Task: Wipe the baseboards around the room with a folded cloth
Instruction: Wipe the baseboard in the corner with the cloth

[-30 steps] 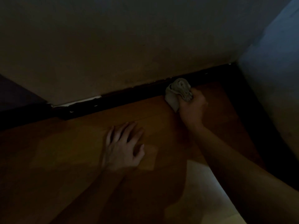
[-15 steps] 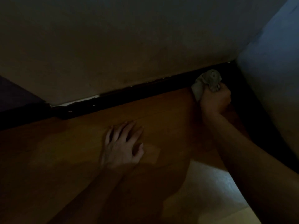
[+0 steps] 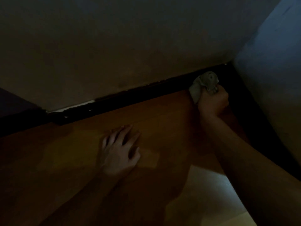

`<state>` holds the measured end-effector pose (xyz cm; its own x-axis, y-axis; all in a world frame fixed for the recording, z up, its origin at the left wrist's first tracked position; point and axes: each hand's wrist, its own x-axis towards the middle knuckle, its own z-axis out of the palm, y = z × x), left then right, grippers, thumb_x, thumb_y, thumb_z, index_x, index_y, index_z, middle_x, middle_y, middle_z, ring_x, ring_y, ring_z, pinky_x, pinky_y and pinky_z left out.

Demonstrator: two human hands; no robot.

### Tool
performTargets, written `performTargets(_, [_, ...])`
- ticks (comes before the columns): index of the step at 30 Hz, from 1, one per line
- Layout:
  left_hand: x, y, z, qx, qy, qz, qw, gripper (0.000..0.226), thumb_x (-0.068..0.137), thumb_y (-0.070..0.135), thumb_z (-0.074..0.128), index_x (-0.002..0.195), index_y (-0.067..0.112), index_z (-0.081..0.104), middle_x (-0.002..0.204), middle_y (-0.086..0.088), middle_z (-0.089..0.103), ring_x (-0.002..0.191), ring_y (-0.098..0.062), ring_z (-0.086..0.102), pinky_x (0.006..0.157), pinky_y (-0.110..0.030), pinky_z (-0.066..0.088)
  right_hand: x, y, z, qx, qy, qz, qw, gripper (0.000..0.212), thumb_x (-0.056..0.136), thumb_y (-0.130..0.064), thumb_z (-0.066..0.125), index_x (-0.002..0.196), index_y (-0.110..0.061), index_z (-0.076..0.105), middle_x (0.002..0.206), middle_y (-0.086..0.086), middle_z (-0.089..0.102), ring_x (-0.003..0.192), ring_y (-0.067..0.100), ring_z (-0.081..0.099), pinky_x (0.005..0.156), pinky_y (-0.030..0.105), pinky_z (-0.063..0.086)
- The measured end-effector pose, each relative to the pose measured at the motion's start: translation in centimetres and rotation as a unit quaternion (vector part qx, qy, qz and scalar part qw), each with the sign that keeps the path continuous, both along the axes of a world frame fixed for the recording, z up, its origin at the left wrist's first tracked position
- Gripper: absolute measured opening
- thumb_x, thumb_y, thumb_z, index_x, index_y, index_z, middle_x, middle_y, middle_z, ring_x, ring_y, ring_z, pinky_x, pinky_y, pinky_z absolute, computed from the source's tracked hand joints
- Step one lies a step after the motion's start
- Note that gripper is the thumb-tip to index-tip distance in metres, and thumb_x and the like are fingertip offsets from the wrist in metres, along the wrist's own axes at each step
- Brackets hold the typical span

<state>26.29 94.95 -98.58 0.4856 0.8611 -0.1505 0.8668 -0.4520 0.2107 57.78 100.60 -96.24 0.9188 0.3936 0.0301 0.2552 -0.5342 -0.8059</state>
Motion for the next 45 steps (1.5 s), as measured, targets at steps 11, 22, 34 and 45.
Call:
performTargets(11, [7.6,2.4,1.7,-0.107,-0.003,-0.176,0.979,0.066,0.094,0.073,0.037,0.153,0.056,0.012,0.164,0.02,-0.017,0.147,-0.002,-0.025,0.116,-0.027,-0.019,-0.3,-0.7,-0.9,0.038,0.005,0.064,0.997,0.01,0.082,-0.014,0.063,0.084,-0.008,0.07,0.088,0.014,0.067,0.079,0.026,0.062,0.061,0.026,0.035])
performTargets(22, [7.6,3.8,1.5,-0.129,0.029,-0.201,0.971,0.066,0.086,0.085,0.021,0.145,0.066,0.002,0.156,0.03,-0.031,0.143,0.001,-0.034,0.114,-0.032,-0.021,1.5,0.6,-0.5,0.11,0.122,-0.083,0.983,0.014,0.082,-0.022,0.072,0.088,-0.009,0.075,0.088,0.005,0.072,0.077,0.017,0.063,0.064,0.025,0.044])
performTargets(34, [7.9,3.6,1.2,-0.086,0.023,-0.212,0.973,0.068,0.088,0.081,0.011,0.152,0.058,0.005,0.162,0.022,-0.021,0.139,0.003,-0.039,0.104,-0.023,-0.031,3.5,0.5,-0.8,0.101,0.118,-0.082,0.984,0.01,0.083,-0.021,0.072,0.08,-0.011,0.071,0.082,0.002,0.069,0.071,0.011,0.058,0.058,0.018,0.038])
performTargets(45, [10.2,4.0,0.7,-0.059,-0.054,-0.234,0.969,0.053,0.097,0.057,0.04,0.145,0.035,0.052,0.158,0.001,0.039,0.141,-0.025,0.036,0.106,-0.047,0.032,-1.5,-0.7,-0.6,0.212,0.33,0.028,0.919,0.018,0.082,-0.005,0.076,0.099,-0.004,0.071,0.105,0.009,0.072,0.098,0.023,0.068,0.09,0.036,0.055])
